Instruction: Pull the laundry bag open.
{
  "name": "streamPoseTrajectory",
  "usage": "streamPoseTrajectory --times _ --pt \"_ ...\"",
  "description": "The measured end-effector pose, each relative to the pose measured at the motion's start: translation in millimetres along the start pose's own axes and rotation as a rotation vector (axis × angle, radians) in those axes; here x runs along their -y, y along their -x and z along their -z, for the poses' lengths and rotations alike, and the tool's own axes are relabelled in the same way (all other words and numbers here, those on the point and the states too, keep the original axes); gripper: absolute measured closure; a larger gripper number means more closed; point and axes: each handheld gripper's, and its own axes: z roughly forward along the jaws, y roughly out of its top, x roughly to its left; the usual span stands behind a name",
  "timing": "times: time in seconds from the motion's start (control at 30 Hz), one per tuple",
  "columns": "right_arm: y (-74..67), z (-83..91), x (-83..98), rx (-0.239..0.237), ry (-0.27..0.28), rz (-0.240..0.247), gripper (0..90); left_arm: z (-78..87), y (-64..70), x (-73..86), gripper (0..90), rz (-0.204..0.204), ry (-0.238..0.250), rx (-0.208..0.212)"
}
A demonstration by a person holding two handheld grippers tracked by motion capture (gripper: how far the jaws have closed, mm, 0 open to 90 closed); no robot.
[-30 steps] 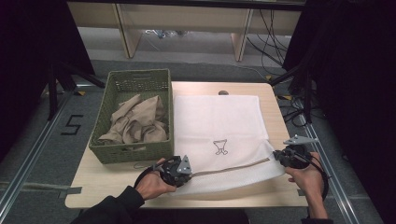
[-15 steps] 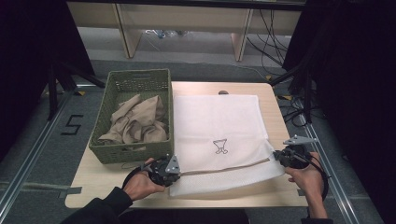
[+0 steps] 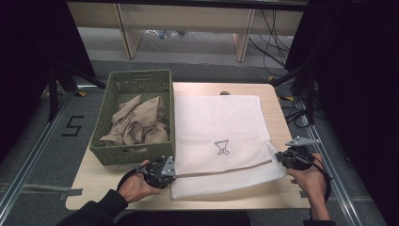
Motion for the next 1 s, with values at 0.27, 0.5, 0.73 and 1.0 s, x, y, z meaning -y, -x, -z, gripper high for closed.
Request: streamPoseTrajectory --times 0.27,0.5,0.73,1.0 --pt "0.9 -1.6 0.0 -0.006 -0.002 0.013 85.7 -0.2 -2.2 9.5 81.4 0.028 -0.008 -0.010" --pt "2.0 -3.8 0.6 -0.020 -0.007 0.012 85.7 0.0 -3.2 9.5 81.3 0.033 -0.009 0.000" --pt "5.0 -10.7 3.6 -0.009 -0.007 0.021 85.5 -3.4 -2.2 9.1 81.0 0.057 0.011 -0.005" --pt "6.2 -14.4 5.6 -0.017 -0.006 0.030 84.7 0.9 0.3 9.5 77.9 0.073 0.039 -0.002"
